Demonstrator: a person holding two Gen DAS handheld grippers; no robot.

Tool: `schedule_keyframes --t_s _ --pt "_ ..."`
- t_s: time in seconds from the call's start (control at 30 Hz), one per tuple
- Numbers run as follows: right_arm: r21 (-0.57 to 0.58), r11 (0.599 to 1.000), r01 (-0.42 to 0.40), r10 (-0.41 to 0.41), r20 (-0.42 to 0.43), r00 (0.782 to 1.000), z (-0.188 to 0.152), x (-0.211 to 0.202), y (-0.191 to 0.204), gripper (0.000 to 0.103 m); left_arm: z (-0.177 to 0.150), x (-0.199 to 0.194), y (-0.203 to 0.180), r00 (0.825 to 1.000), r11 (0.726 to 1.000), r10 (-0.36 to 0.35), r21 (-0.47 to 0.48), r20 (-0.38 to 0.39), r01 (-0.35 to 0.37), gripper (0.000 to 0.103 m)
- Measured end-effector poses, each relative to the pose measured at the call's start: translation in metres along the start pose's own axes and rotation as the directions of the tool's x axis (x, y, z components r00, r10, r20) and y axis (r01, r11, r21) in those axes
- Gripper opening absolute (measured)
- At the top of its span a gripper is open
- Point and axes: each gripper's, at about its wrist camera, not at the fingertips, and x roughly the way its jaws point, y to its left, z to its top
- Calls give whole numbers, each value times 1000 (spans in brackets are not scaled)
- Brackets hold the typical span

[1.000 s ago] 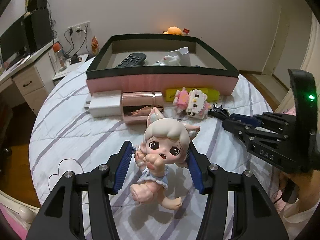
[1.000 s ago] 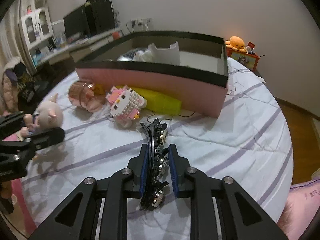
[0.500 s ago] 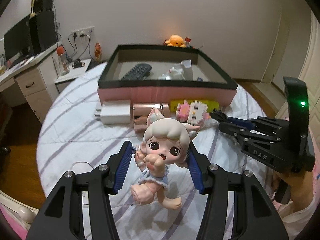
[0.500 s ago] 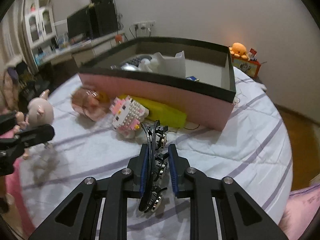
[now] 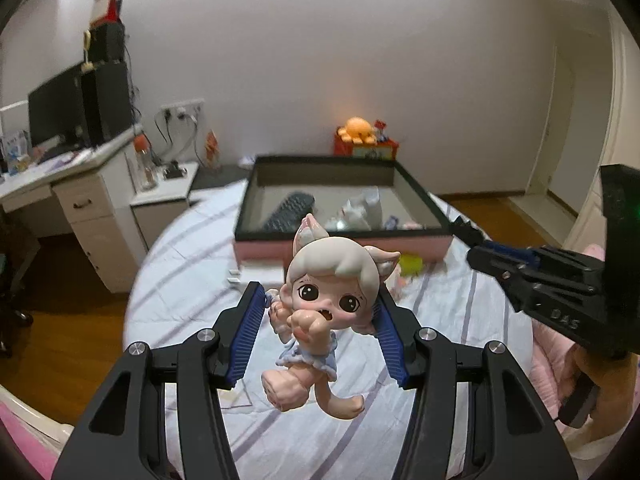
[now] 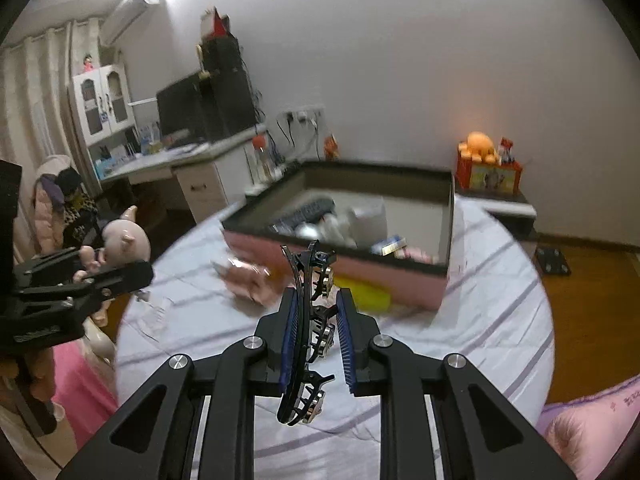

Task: Organize rigid objects
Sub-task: 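Lift the doll and hair clip with both tools toward the pink box, then open the left tool to release the doll while the right tool holds the clip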

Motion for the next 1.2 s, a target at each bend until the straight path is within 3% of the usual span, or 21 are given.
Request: schedule_keyframes --t_s 0.2,0.33,0.53,0.67,0.7,0.77,0.83,0.87,0.97,1.1,1.17,1.2 --pt "-66 997 28 -19 129 991 24 -39 27 20 20 -48 0 988 998 63 -7 139 -62 55" --pt "-94 994 57 -35 219 975 38 -60 41 20 33 -81 -1 960 991 132 -24 246 -130 55" --pt "-115 992 54 -19 286 958 56 -78 56 20 46 -111 0 917 980 194 -35 348 -194 52" --pt "-118 992 48 -10 299 954 64 -81 60 20 55 -120 1 909 983 181 -41 376 -179 48" --pt "-115 992 46 -10 300 954 65 -80 61 20 58 -116 2 914 986 162 -37 373 -160 48" --pt "-120 992 40 -3 292 956 68 -73 62 20 61 -93 3 939 991 132 -17 318 -133 38" --pt "-114 993 27 4 266 964 67 -61 58 20 56 -63 9 960 997 78 -31 267 -72 38" --pt "-109 994 21 6 241 971 65 -51 54 20 49 -37 14 977 999 37 -27 210 -32 38" --pt "-76 997 -3 17 182 983 52 -24 40 20 18 25 28 995 999 -11 -42 100 15 38" --pt "-37 999 -34 37 80 996 28 15 22 20 -19 79 50 992 984 -127 -124 4 127 41" --pt "-23 999 -48 49 50 998 19 30 14 20 -29 92 59 995 985 -98 -145 -29 92 39" --pt "-14 999 -52 52 32 998 16 37 11 20 -33 97 61 991 981 -133 -149 -33 126 42"
